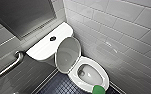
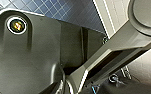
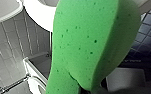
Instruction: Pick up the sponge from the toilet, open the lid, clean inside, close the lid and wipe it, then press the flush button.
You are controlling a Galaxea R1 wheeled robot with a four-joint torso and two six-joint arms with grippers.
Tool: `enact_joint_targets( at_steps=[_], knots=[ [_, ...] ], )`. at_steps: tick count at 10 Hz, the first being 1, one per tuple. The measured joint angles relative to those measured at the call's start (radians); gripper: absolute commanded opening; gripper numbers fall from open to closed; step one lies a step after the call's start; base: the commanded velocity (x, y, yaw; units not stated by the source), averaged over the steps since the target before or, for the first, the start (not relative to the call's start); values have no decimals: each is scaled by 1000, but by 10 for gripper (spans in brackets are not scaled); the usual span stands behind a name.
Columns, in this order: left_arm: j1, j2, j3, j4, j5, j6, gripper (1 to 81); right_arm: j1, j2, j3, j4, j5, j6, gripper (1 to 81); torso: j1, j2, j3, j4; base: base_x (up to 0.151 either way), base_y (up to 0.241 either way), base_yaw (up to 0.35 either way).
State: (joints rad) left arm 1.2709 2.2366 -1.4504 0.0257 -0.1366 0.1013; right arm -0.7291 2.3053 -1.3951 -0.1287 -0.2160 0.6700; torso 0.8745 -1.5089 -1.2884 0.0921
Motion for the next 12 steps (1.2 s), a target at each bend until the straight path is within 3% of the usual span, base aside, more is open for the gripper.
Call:
enact_joint_targets(
  at_steps=[7, 12],
  knots=[
    [-191, -67, 61, -22, 6, -136, 811, 23, -12, 64, -34, -84, 28, 10, 0, 1, -1, 0, 0, 0, 0],
    [-307, -76, 78, -23, 16, -213, 811, -56, -150, 116, -37, -86, 52, 10, 0, 2, -1, 0, 0, 0, 0]
  ],
)
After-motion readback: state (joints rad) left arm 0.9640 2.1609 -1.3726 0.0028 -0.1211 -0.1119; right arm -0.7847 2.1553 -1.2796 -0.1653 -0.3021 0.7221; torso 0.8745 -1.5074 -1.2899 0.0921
